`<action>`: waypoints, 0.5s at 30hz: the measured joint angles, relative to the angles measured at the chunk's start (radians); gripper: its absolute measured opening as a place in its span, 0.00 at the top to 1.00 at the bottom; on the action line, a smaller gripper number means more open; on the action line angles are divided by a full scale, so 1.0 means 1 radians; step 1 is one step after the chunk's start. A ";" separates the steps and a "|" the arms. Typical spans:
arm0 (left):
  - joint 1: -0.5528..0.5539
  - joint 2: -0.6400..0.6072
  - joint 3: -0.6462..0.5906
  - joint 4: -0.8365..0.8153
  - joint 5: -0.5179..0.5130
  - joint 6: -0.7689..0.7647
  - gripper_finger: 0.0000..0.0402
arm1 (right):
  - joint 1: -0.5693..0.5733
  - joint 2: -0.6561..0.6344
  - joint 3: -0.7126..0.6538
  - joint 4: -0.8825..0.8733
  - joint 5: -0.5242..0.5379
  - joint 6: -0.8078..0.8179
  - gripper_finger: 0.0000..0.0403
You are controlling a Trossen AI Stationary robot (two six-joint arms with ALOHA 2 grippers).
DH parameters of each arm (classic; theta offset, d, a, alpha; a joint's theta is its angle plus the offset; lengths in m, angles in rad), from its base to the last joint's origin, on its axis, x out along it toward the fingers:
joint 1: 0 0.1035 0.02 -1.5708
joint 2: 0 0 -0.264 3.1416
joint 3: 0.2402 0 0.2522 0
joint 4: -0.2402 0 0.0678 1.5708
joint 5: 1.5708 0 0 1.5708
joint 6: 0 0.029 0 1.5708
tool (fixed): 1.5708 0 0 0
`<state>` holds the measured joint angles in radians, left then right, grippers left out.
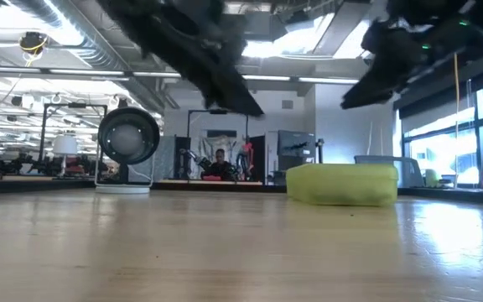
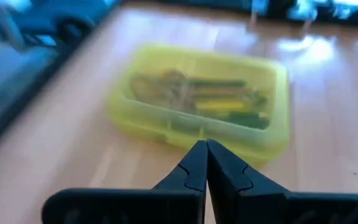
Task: Pick & place school supplies into a supply box
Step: Return to Home Position
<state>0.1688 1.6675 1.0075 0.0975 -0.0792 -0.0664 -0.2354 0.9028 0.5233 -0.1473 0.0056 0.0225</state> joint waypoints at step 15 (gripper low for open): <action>-0.008 -0.890 -0.738 0.386 0.074 0.027 0.99 | 0.121 -0.663 -0.346 0.045 -0.033 0.029 0.48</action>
<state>0.1606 0.7771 0.2694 0.4833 -0.0050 -0.0394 -0.1139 0.2400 0.1773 -0.1024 -0.0274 0.0517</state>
